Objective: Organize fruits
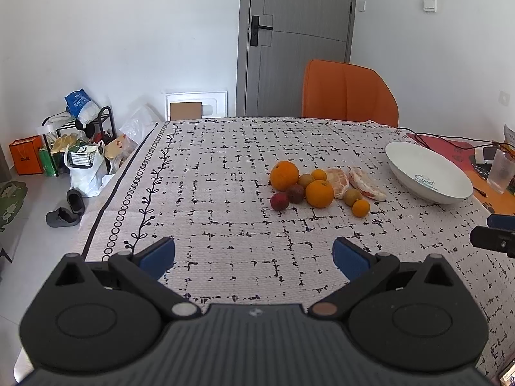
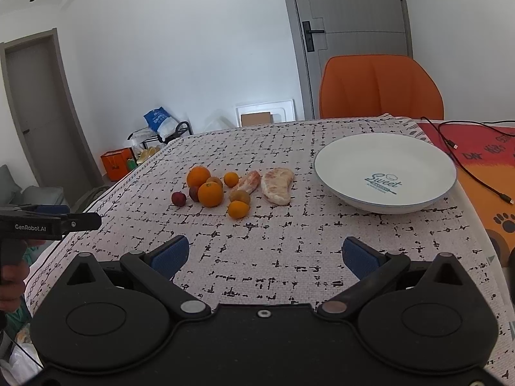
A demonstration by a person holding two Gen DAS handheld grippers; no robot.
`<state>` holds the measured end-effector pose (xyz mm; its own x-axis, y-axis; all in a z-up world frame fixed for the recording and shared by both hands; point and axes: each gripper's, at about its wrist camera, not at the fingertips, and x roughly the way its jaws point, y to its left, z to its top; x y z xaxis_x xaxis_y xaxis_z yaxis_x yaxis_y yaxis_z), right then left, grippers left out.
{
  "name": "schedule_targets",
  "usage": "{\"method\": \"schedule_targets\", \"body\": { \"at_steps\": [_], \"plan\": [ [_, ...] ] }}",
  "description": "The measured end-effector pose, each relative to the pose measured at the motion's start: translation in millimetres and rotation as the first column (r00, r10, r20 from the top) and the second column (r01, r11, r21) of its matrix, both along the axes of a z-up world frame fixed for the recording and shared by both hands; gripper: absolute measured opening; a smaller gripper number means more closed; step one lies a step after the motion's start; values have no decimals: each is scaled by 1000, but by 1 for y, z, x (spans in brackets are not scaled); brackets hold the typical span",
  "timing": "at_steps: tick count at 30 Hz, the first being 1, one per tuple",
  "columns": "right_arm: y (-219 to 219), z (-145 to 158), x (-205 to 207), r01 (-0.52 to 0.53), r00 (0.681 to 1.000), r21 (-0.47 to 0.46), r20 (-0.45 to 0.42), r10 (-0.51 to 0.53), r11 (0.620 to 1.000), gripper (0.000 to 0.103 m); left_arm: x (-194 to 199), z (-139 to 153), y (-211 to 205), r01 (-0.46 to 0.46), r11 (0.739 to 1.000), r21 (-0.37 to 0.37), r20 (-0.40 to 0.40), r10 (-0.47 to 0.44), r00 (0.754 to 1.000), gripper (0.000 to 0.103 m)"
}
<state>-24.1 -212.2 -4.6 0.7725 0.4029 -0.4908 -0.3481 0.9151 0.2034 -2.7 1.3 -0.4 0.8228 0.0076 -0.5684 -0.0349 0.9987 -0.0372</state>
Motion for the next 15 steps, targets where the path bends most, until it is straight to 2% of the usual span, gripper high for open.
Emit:
{"method": "schedule_targets", "body": {
  "at_steps": [15],
  "plan": [
    [-1,1,-1,-3,1000,15,5,3,1000,103,-2,1,-1,6,1000,-9,10,-6,1000,103]
  ]
}}
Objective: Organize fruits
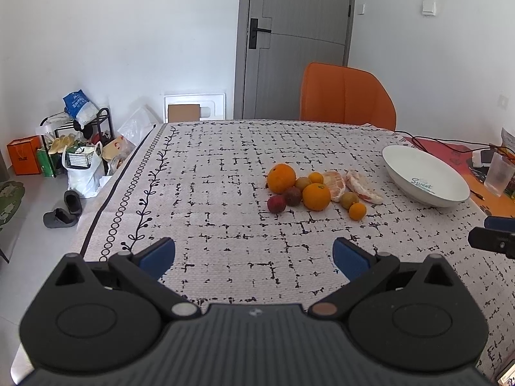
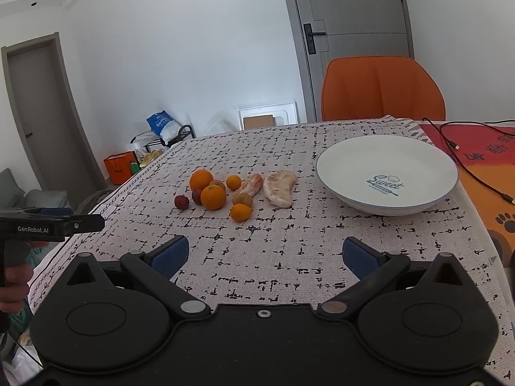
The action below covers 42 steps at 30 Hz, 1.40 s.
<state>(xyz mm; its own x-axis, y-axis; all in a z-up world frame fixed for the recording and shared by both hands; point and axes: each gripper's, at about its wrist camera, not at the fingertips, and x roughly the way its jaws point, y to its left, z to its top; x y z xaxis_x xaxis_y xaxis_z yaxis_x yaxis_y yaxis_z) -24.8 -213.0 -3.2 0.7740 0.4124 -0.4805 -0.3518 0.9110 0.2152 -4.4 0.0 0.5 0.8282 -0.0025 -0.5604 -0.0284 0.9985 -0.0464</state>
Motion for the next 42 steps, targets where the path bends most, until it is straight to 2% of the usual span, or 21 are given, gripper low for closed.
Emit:
{"method": "schedule_targets", "body": {
  "at_steps": [27,42],
  "plan": [
    [0,-1,2,-2,1000,-6,-6,2,1000,103,1,-1,2,-2,1000,8,5,2,1000,103],
    [7,-7,19,-12,1000,-23,-5,12,1000,103,24,-8,-3,14,1000,4,18,-14,1000,103]
  ]
}}
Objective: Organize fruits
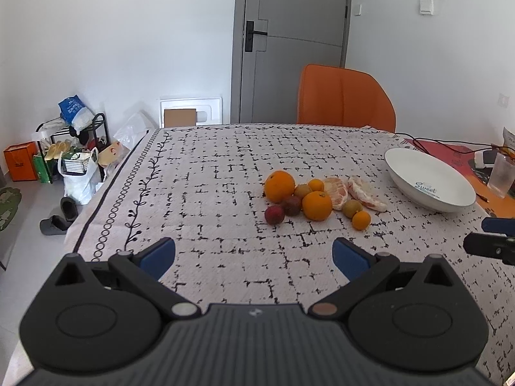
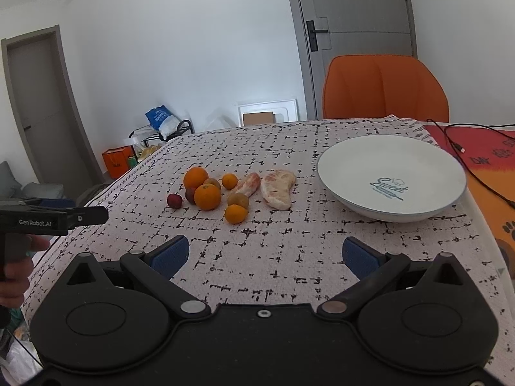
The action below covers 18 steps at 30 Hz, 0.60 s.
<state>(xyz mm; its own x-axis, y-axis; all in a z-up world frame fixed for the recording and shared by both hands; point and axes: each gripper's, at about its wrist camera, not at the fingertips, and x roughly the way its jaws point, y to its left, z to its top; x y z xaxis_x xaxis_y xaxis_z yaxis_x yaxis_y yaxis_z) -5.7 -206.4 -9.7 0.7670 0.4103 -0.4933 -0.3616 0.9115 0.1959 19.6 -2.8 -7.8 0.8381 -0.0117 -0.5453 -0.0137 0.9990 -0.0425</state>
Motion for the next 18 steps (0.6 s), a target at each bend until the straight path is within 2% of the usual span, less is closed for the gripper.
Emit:
{"method": "schedule_targets", "body": {
  "at_steps": [15,18],
  "plan": [
    [18,-9,34,-54,998,27,-17,55,998,102,33,-11,5,-5,999,-32,9,5,1000,98],
    [22,-13,43,-55,998,29,-30,56,998,96,40,-13,5,-5,999,-36,9,5,1000,96]
  ]
}}
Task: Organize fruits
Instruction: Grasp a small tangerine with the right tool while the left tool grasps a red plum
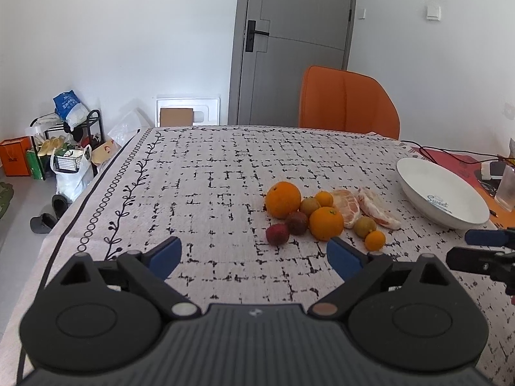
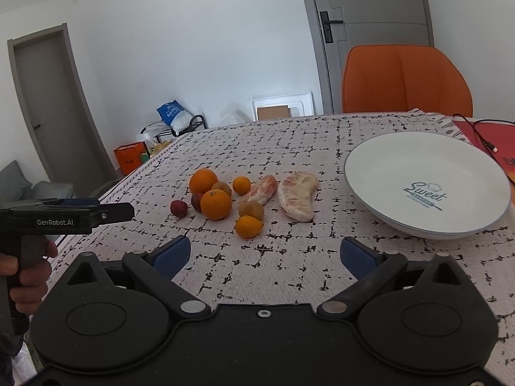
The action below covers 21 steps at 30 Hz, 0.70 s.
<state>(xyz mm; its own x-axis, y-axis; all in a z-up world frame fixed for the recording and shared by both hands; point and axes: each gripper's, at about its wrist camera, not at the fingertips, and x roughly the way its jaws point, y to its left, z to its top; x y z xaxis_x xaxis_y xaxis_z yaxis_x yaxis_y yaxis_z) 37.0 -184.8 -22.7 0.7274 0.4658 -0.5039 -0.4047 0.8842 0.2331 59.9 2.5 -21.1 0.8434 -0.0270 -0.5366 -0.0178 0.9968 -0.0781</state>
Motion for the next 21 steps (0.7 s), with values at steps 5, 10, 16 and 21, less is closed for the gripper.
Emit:
{"method": "schedule_targets", "body": {
  "at_steps": [5,10,16,21],
  "plan": [
    [4,-6,14,-2,1000,16,-30,2,1000,86,13,-6,-4,12,1000,2,-5,-12,1000,85],
    [11,-11,26,-13,999,17,-50,14,1000,79,29,-16,-4,11,1000,-17,-33,-11,999,68],
    [18,-16,40,-28,997,17,-72,29,999,69,42,-22,-4,19,1000,-23,-46,-20,999,62],
    [23,-19,49,-39,995,27,-89,41,999,60,52,-26,-5,37,999,-35,-58,-39,998,55]
  ]
}}
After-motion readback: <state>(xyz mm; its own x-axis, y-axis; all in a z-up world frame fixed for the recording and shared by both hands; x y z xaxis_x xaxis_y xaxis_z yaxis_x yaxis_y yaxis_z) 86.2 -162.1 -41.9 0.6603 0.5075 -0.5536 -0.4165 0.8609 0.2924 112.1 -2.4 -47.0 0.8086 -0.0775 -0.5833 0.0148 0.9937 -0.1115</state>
